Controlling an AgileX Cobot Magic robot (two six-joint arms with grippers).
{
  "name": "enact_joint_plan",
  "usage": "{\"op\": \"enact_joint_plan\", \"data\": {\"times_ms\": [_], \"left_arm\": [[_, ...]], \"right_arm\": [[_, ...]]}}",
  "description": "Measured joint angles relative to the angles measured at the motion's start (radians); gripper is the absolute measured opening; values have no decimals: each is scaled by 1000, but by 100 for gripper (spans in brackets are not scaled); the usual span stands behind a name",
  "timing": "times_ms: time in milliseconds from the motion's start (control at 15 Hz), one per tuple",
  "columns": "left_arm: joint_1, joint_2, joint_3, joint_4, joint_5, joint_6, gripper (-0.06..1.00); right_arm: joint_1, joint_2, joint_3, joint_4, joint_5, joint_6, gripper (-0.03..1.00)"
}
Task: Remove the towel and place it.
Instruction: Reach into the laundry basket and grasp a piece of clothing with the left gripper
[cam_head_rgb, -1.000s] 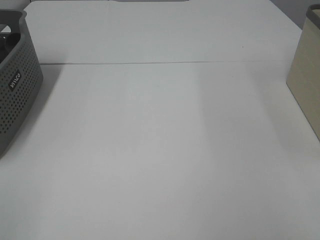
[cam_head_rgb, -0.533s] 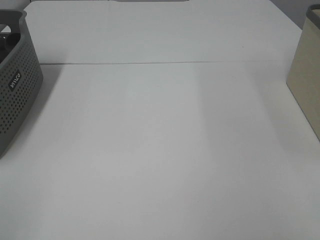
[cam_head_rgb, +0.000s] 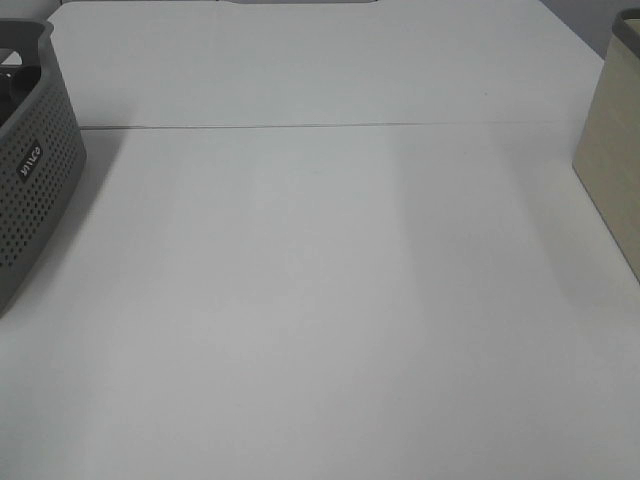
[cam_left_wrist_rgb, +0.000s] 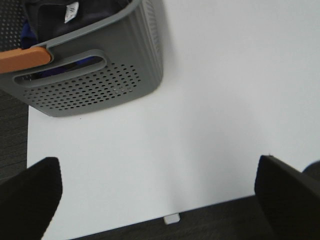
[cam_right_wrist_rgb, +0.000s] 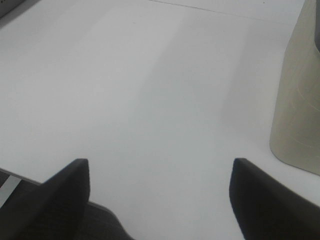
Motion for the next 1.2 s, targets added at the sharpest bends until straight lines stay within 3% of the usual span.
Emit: {"op": "enact_joint_plan", "data": {"times_ms": [67, 400, 733, 800, 867, 1000, 1200], "left_arm": [[0, 181, -118, -23, 12, 136, 99], [0, 511, -328, -3, 12, 358, 99], [0, 787, -572, 69, 12, 452, 99], [0, 851, -626, 110, 12, 454, 99], [0, 966, -728, 213, 11, 463, 99], [0, 1071, -777, 337, 10, 481, 99], [42, 1248, -798, 392, 8, 484, 99]], "right_arm": [[0, 0, 0, 0, 0, 0, 75], [0, 0, 0, 0, 0, 0, 75], [0, 0, 0, 0, 0, 0, 75], [0, 0, 0, 0, 0, 0, 75], [0, 0, 0, 0, 0, 0, 75], [0, 0, 0, 0, 0, 0, 75], [0, 0, 0, 0, 0, 0, 75]]}}
